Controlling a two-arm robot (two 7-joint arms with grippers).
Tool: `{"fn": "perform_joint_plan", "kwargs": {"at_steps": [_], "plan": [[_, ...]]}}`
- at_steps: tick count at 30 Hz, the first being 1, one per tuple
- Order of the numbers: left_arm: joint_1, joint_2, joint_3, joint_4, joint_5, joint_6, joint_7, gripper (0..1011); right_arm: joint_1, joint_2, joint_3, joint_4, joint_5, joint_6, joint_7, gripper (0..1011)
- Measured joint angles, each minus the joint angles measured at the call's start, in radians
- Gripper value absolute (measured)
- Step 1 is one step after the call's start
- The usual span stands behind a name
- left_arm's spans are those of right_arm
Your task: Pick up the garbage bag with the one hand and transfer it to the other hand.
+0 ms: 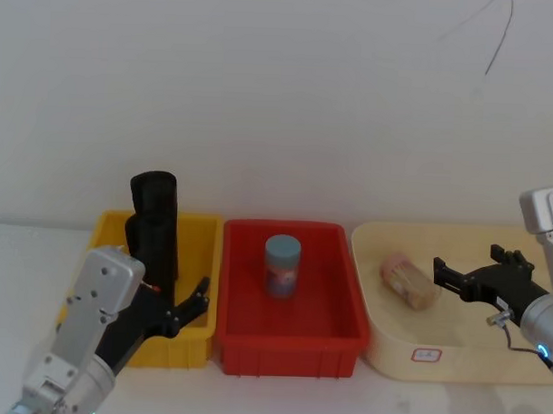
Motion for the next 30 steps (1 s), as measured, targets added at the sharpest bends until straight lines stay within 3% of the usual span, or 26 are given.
{"fn": "perform_joint_plan", "kwargs": {"at_steps": [11,20,30], "plan": [[0.028,-0.005,-0.034,-0.001,-0.027,-0.002,0.004,1001,-0.001,0.001,0.001,0.001,0.000,0.003,0.000,1001],[-0.022,-0.020,-0.042,0.074,-0.060,0.015,-0.049,1001,-0.002,0.001,0.001,0.002,0.000,0.004,0.000,1001],[-0.100,-0.042,-0.026,0.174,-0.071,0.017,-0.124,1001,-0.002,0.001,0.001,0.003,0.000,0.005,0.000,1001]]}}
